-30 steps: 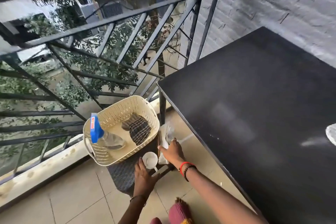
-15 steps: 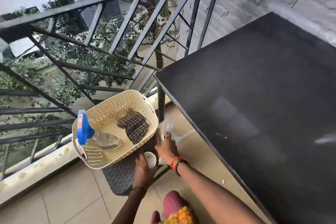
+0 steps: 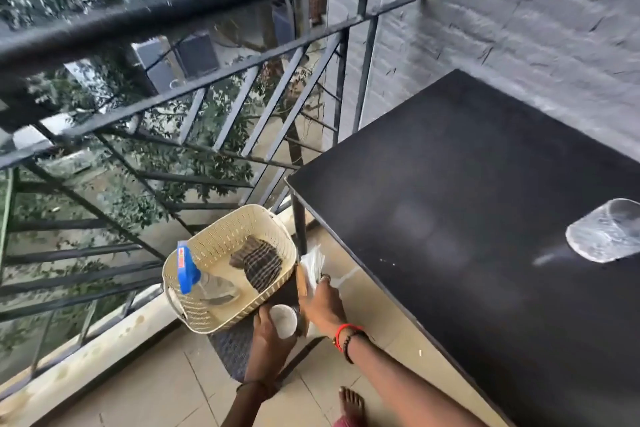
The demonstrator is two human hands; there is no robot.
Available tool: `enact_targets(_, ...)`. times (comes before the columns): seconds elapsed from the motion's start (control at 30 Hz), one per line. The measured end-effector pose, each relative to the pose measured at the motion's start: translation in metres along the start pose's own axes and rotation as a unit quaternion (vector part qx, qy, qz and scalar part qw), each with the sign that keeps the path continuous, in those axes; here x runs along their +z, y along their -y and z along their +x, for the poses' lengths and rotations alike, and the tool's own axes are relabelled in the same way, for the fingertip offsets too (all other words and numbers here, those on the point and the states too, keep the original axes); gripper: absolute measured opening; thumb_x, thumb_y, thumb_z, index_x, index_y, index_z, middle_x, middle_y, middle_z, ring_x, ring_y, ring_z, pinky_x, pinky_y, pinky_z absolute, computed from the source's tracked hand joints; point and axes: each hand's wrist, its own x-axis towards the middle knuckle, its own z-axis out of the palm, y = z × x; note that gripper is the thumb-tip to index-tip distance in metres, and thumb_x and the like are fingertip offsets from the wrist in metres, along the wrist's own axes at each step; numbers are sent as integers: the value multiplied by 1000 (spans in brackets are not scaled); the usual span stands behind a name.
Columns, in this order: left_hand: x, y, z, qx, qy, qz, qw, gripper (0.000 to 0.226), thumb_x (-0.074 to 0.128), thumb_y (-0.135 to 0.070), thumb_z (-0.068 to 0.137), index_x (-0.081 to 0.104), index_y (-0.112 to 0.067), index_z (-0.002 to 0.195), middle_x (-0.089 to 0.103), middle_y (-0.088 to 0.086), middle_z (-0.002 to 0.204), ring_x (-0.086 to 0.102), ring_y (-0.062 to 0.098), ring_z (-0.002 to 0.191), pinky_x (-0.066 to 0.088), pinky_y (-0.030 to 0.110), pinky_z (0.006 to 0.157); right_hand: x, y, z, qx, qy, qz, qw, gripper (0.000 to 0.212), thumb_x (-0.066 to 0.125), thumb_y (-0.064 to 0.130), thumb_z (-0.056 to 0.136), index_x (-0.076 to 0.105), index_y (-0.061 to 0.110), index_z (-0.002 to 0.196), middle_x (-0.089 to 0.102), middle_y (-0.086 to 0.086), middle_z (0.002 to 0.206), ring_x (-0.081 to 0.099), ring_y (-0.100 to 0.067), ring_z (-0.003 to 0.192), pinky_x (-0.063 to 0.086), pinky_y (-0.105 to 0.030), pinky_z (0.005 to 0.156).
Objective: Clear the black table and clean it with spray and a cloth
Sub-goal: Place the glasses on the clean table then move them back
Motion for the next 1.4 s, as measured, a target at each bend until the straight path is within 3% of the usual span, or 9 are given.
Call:
enact_targets(0.13, -33, -27, -15, 2, 25, 15, 1000, 85, 79, -34, 55, 45, 10, 119, 54, 27, 111, 53, 41, 102, 41, 40, 85, -28, 5, -37, -9, 17, 7, 1000, 36, 57, 39, 75, 46, 17, 102, 65, -10, 110, 64, -31, 99, 54, -44, 83)
enact_targets(0.27, -56, -62, -27, 35, 50, 42, 997, 67, 81, -9, 67, 43, 6, 120, 53, 23, 110, 55, 41, 102, 40, 35, 79, -62, 10, -78, -17, 13, 48, 999, 34, 57, 32, 81, 45, 14, 106, 61, -11, 116, 63, -30, 102, 53, -35, 80)
enact_targets(0.33, -63, -75, -25, 51, 67, 46, 995, 65, 82, -10, 58, 46, 4, 110, 55, 22, 99, 57, 40, 91, 44, 38, 76, -73, 11, -90, -24, 1, 58, 998, 37, 57, 32, 83, 47, 10, 111, 61, -13, 116, 62, -30, 103, 51, -33, 78)
enact_targets(0.5, -72, -133, -24, 132, 130, 110, 977, 65, 79, -19, 59, 44, 0, 111, 54, 15, 103, 57, 36, 96, 45, 35, 78, -118, 9, -126, -42, -53, 90, 994, 39, 55, 37, 86, 51, 7, 110, 62, -13, 116, 62, -29, 105, 49, -31, 78)
enact_targets(0.73, -52, -226, -34, 193, 167, 96, 962, 59, 79, -1, 68, 47, 1, 117, 53, 10, 106, 57, 33, 105, 40, 27, 79, -199, -15, -164, -30, -136, 127, 982, 32, 57, 38, 81, 50, 11, 97, 64, -14, 109, 64, -31, 99, 55, -36, 76)
enact_targets(0.97, 14, -317, -65, 240, 211, 93, 943, 57, 82, -11, 69, 35, -10, 101, 55, 15, 107, 57, 34, 103, 41, 28, 77, -284, -81, -203, 22, -228, 162, 960, 29, 55, 40, 88, 45, 13, 85, 62, -12, 105, 63, -28, 94, 49, -32, 74)
enact_targets(1.17, 85, -370, -98, 287, 286, 95, 909, 54, 80, -13, 71, 36, -9, 101, 52, 9, 105, 52, 23, 92, 39, 25, 71, -349, -161, -226, 86, -285, 201, 933, 39, 61, 31, 83, 50, 5, 110, 60, -10, 110, 62, -26, 99, 46, -29, 68)
enact_targets(1.3, 146, -390, -119, 297, 336, 112, 887, 55, 80, -19, 71, 35, -11, 102, 52, 8, 107, 53, 23, 94, 43, 26, 67, -395, -221, -235, 115, -327, 226, 910, 34, 63, 24, 79, 55, 5, 106, 65, -10, 102, 65, -24, 87, 55, -35, 76)
enact_targets(1.4, 183, -400, -132, 308, 364, 120, 871, 57, 81, -19, 71, 36, -9, 106, 54, 11, 113, 56, 25, 99, 43, 25, 70, -426, -258, -245, 134, -359, 230, 895, 32, 62, 18, 81, 54, 4, 108, 64, -8, 101, 64, -25, 90, 50, -31, 70)
